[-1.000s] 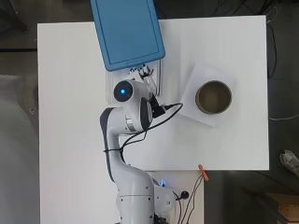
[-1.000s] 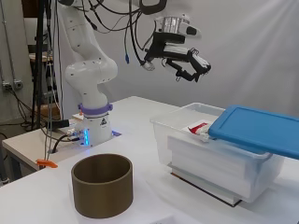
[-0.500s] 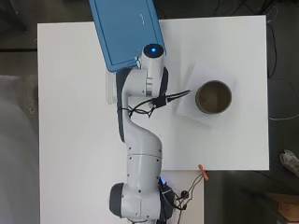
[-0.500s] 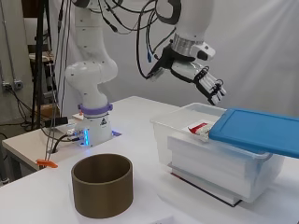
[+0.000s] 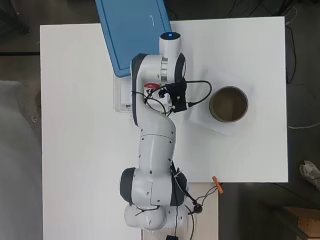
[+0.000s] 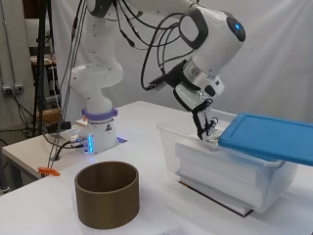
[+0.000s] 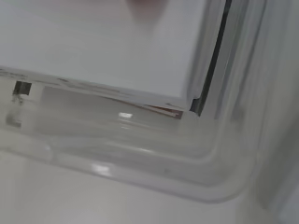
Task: Teleoperate dual arm-hand system to remove items from a box
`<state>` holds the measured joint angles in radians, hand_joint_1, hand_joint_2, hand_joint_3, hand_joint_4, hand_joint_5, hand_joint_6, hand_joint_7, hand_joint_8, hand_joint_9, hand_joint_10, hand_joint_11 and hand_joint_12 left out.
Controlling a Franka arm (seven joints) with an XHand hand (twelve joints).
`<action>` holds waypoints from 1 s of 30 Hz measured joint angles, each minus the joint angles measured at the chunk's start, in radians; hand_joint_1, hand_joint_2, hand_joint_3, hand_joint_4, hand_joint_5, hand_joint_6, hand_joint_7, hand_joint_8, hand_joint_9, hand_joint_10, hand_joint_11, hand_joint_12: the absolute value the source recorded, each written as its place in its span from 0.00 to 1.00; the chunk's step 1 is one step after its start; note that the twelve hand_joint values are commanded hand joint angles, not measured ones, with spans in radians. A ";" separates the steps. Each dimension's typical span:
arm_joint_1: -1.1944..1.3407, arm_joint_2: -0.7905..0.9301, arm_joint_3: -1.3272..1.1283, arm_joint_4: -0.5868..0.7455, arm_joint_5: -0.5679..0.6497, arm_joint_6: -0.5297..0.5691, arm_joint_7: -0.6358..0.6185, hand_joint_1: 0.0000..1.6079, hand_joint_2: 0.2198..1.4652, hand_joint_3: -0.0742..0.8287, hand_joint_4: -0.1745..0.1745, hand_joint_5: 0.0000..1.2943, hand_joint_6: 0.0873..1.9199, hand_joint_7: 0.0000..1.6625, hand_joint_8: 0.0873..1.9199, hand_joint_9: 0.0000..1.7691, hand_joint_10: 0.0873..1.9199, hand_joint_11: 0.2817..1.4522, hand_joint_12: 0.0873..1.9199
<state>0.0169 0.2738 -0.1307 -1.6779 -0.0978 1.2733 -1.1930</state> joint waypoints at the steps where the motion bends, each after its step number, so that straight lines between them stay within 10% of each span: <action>1: 0.001 0.025 0.008 0.038 -0.027 -0.015 0.010 0.19 0.63 0.09 0.49 0.36 0.00 0.36 0.00 0.44 0.00 0.23 0.00; 7: 0.012 0.135 0.061 0.187 -0.056 0.008 0.008 0.15 0.60 0.07 0.49 0.09 0.00 0.09 0.00 0.12 0.00 0.09 0.00; 14: 0.017 -0.014 0.110 -0.184 -0.135 0.260 -0.045 0.26 0.55 0.08 0.55 0.21 0.00 0.18 0.00 0.22 0.00 0.15 0.00; 15: 0.017 -0.034 0.115 -0.216 -0.143 0.281 -0.046 0.48 0.61 0.08 0.36 0.37 0.18 0.33 0.15 0.37 0.14 0.29 0.06; 17: 0.020 -0.075 0.123 -0.255 -0.164 0.330 -0.053 0.59 0.72 0.09 0.71 0.57 0.50 0.56 0.70 0.67 0.71 0.61 0.65; 19: 0.016 -0.093 0.121 -0.260 -0.153 0.355 -0.107 0.59 0.77 0.09 0.93 0.62 0.60 0.62 0.94 0.78 0.93 0.73 0.91; 30: 0.012 -0.142 0.125 -0.080 -0.082 0.295 -0.206 0.58 0.79 0.08 1.00 0.62 0.64 0.64 1.00 0.78 1.00 0.67 1.00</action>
<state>0.0290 0.1314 -0.0053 -1.7582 -0.1795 1.5682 -1.3988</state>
